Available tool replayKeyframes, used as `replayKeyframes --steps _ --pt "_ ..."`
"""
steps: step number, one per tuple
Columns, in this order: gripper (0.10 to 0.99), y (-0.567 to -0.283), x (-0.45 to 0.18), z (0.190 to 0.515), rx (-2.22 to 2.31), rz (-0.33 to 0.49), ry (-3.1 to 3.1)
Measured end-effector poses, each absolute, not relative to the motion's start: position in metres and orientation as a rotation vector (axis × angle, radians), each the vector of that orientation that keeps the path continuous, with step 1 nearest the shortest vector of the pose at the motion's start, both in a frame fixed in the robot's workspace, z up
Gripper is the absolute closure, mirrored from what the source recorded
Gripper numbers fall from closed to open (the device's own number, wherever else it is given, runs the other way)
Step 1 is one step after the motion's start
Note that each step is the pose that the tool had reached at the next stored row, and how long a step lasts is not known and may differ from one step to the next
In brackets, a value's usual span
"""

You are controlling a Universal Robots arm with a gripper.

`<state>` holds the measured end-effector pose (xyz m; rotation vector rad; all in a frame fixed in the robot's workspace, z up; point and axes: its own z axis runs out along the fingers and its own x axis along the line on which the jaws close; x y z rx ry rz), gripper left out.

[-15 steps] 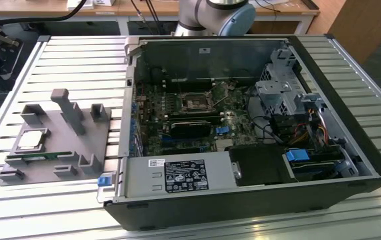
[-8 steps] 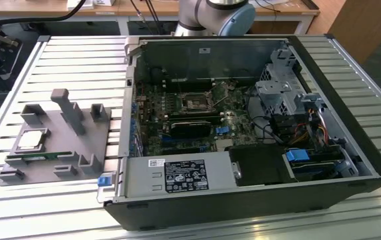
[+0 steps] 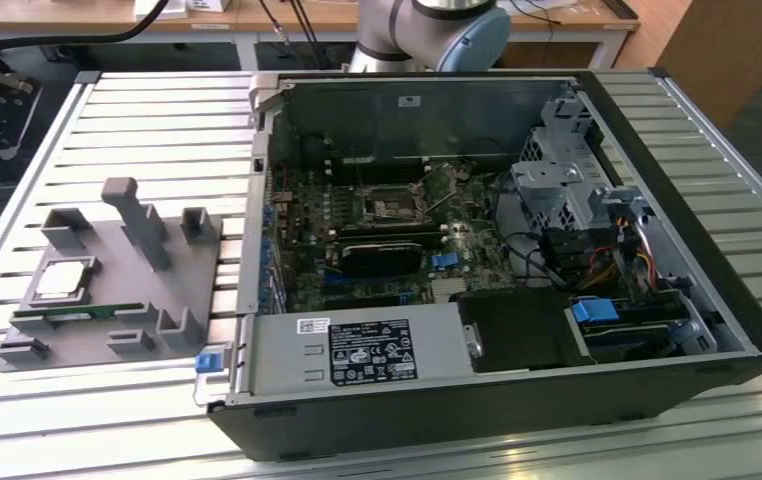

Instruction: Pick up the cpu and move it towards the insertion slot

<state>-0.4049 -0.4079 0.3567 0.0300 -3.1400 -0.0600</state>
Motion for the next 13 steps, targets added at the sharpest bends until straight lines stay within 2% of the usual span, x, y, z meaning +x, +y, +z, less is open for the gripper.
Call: replayKeyframes --steps 13 --pt "0.98 -0.4079 -0.4124 0.3521 0.03 -0.06 -3.14"
